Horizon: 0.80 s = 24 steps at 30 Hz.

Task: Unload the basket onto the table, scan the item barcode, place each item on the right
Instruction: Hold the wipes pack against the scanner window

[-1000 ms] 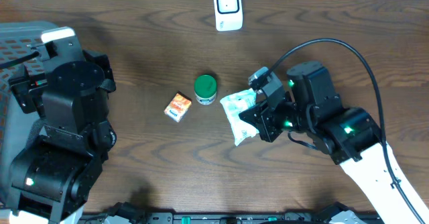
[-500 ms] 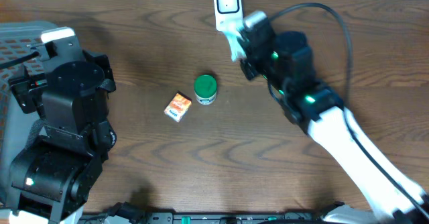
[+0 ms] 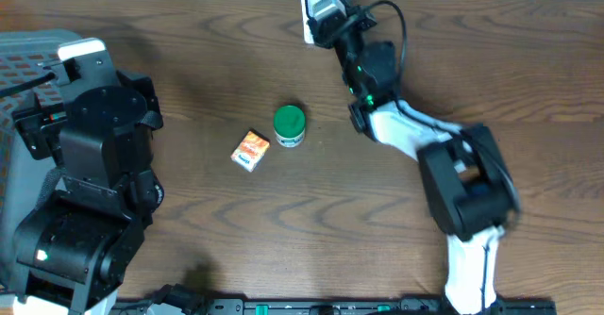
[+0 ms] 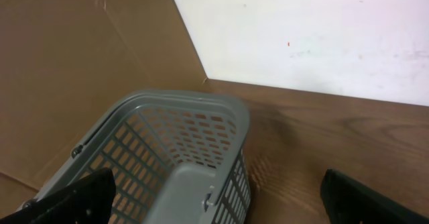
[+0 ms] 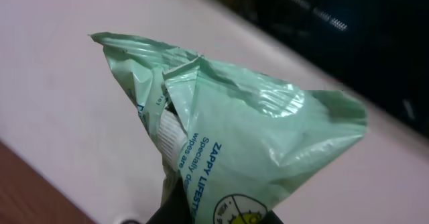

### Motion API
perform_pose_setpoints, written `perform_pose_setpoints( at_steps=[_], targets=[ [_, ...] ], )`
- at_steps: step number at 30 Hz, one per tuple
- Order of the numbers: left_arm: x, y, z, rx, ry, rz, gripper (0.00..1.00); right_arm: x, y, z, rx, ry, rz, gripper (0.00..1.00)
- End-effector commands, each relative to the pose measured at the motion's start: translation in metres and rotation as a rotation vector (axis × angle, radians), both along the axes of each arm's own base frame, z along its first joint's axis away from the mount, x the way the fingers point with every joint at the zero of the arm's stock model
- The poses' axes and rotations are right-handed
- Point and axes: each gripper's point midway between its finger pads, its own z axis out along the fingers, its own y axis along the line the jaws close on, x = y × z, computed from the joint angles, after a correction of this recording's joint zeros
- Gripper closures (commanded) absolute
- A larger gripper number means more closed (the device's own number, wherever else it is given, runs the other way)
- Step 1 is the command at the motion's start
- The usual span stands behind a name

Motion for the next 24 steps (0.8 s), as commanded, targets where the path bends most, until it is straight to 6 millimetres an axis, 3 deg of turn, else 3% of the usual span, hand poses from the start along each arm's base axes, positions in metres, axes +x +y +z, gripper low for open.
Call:
perform_pose_setpoints(
  at_steps=[1,6,9,16,24],
  targets=[
    [-0.001,0.002,0.002,-0.011,-0.013,0.011,0.02,0.033,0.007,-0.013,-0.063,-0.037,0.015,0.99],
    [-0.001,0.002,0.002,-0.011,-0.012,0.011,0.02,0.076,0.021,-0.042,-0.088,0.003,0.035,0.99],
    [-0.001,0.002,0.002,-0.011,-0.013,0.011,0.02,0.091,0.027,-0.059,-0.094,0.018,0.035,0.99],
    [-0.001,0.002,0.002,-0.011,-0.013,0.011,0.02,0.100,0.031,-0.112,-0.152,0.170,0.043,0.99],
    [-0.001,0.002,0.002,-0.011,-0.012,0.011,0.02,0.101,0.030,-0.133,-0.168,0.257,0.036,0.99]
  ],
)
